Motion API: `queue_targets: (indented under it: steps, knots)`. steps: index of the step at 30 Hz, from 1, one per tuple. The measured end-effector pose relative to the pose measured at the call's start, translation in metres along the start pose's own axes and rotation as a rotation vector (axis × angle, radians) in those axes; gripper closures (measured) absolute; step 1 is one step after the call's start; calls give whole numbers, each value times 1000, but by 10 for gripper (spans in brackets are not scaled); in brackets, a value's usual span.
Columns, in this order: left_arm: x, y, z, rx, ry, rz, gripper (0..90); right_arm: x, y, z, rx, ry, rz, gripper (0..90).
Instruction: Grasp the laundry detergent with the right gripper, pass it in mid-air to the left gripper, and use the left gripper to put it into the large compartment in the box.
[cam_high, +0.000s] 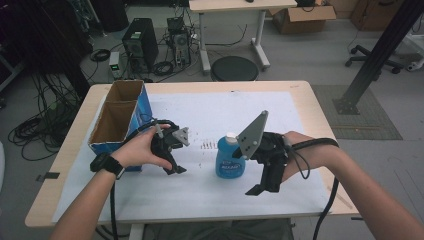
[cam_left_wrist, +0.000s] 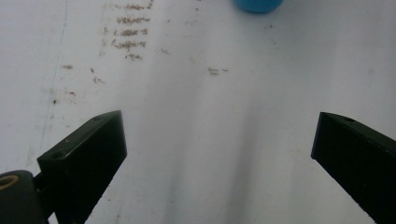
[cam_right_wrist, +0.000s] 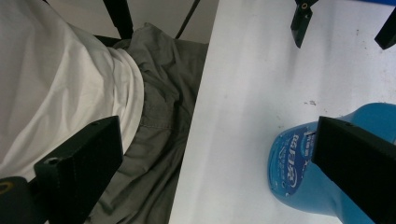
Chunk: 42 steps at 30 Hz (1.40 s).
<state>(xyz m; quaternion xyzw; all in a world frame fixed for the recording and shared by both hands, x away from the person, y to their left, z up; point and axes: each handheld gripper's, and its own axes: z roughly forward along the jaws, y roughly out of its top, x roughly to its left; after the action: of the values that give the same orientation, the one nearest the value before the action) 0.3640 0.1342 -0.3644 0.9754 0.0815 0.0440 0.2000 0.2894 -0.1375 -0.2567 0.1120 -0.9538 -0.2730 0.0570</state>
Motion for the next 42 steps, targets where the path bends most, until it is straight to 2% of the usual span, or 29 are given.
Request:
queue_targets:
  steps: [3,17,23,34,42]
  knots:
    - [1,0,-2,-15,5,-6,39,-2,0,-1,-1,-3,1,20]
    - [0,3,-8,-6,-1,4,38,-5,1,-15,-19,-30,0,21]
    - [-2,4,-8,-6,-3,11,40,-10,0,-28,-53,-59,3,23]
    - [0,2,-13,-20,-2,8,38,-28,-13,-50,-130,-111,33,26]
    - [-1,2,-16,-25,1,17,39,-42,-25,-57,-179,-146,53,27]
